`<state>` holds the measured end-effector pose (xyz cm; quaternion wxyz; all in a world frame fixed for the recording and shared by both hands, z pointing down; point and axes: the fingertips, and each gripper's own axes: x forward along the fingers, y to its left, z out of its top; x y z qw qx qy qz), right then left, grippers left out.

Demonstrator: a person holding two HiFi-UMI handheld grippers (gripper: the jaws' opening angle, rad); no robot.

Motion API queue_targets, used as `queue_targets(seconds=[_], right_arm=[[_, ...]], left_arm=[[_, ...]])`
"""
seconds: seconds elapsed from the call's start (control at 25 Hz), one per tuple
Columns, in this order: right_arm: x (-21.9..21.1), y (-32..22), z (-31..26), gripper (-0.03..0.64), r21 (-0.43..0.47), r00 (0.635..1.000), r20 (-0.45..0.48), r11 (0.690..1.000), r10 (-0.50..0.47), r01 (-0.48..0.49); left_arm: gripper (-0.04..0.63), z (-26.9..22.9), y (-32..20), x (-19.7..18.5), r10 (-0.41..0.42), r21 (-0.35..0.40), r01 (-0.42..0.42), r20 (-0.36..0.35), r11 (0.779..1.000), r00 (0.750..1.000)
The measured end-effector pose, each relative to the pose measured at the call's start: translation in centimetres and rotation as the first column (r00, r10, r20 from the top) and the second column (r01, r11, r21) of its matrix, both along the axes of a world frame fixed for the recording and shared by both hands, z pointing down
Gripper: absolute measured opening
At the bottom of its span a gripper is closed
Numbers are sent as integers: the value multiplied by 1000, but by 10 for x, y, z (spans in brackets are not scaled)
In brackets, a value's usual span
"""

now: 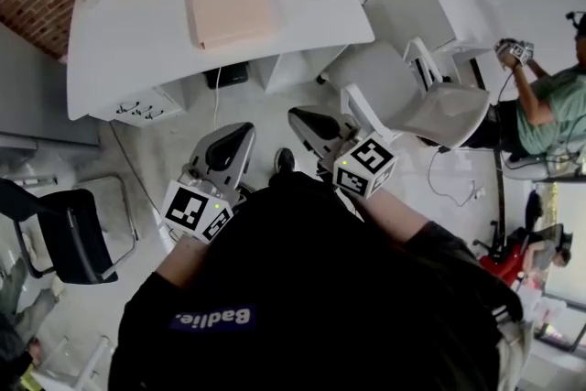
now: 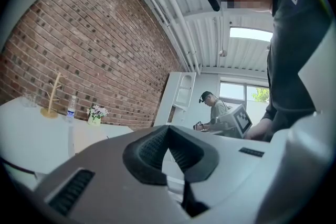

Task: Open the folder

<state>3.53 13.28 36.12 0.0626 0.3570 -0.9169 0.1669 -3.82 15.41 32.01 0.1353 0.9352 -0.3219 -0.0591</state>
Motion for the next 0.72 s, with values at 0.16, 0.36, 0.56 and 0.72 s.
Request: queue_targets(seconds=[0.16, 0.36, 0.56, 0.72], right_arm=[[6, -24, 12, 28, -25, 1000, 25, 1000, 7, -6], [13, -73, 29, 28, -39, 998, 69, 999, -5, 8], [31, -142, 47, 28, -63, 996, 89, 998, -10, 16], [50, -194, 66, 28, -100, 994, 106, 995, 0, 10]], left_arm=[[2, 8, -18, -2, -32, -13, 33, 35, 999, 999], [2, 19, -58, -3, -71, -25, 74, 108, 997, 992], [2, 22, -121, 1, -125, -18, 131, 195, 991, 973], [2, 32, -168, 16, -158, -39, 171, 230, 984, 960]])
